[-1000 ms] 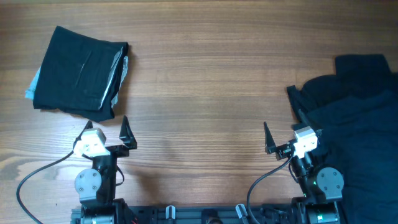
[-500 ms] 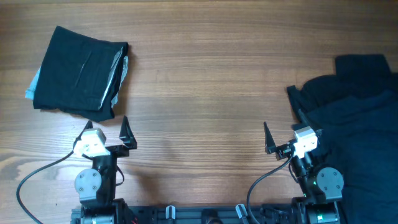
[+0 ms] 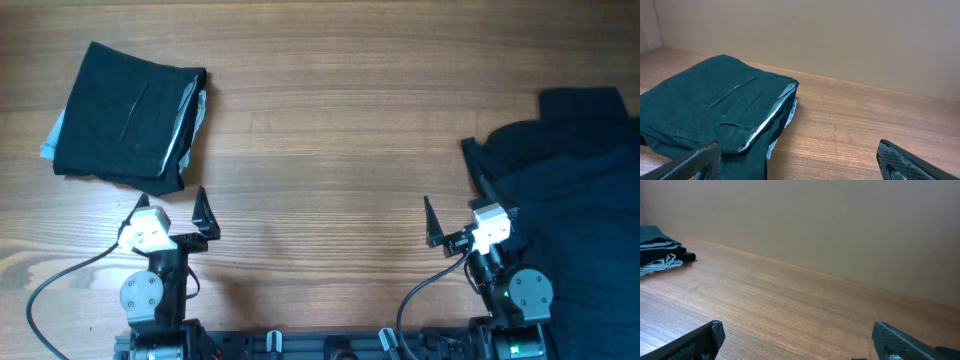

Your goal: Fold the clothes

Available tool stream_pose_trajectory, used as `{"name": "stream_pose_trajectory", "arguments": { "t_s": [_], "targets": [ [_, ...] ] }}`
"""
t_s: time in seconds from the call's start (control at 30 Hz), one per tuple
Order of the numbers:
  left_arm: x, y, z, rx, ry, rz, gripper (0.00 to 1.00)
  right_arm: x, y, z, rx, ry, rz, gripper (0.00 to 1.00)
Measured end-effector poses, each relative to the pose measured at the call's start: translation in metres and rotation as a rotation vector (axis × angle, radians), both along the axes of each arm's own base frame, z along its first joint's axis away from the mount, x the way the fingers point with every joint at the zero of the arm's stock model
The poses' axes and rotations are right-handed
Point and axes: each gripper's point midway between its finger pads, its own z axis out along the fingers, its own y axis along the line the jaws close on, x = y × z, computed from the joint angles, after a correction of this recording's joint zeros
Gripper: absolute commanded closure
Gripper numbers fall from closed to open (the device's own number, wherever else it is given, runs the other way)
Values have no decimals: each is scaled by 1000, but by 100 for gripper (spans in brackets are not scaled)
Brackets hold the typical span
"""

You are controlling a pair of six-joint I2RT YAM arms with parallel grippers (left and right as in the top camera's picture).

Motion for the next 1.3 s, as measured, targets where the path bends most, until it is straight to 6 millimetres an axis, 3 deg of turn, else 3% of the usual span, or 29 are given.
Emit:
{"name": "stream_pose_trajectory", "arguments": {
  "t_s": [0.33,0.53,0.67,0.73,0.87,0.93,1.07,1.2,1.3],
  "targets": [
    [1,0,7,3,-29,-1,0,0,1,0,13,5,4,0],
    [1,-11,3,-40,-14,-61,0,-2,5,0,252,85,32,0],
    [0,-25,8,-139,-30,-136,0,-3,7,12,344,73,50,0],
    [-3,-33,25,-172,-62,-185,0,-7,7,36,353,28,63,0],
    [-21,-41,108,-166,-189,-230,0,-19,12,94,351,5,102,0],
    [-25,-43,119,-184,-129,-233,0,-11,15,89,343,166,92,0],
    [-8,-42,96,-255,166,-208,0,20,19,73,327,531,28,0],
    [13,-41,81,-312,417,-186,0,55,24,84,323,669,18,0],
    [31,-46,70,-344,510,-213,0,61,44,55,312,809,126,0]
  ]
}}
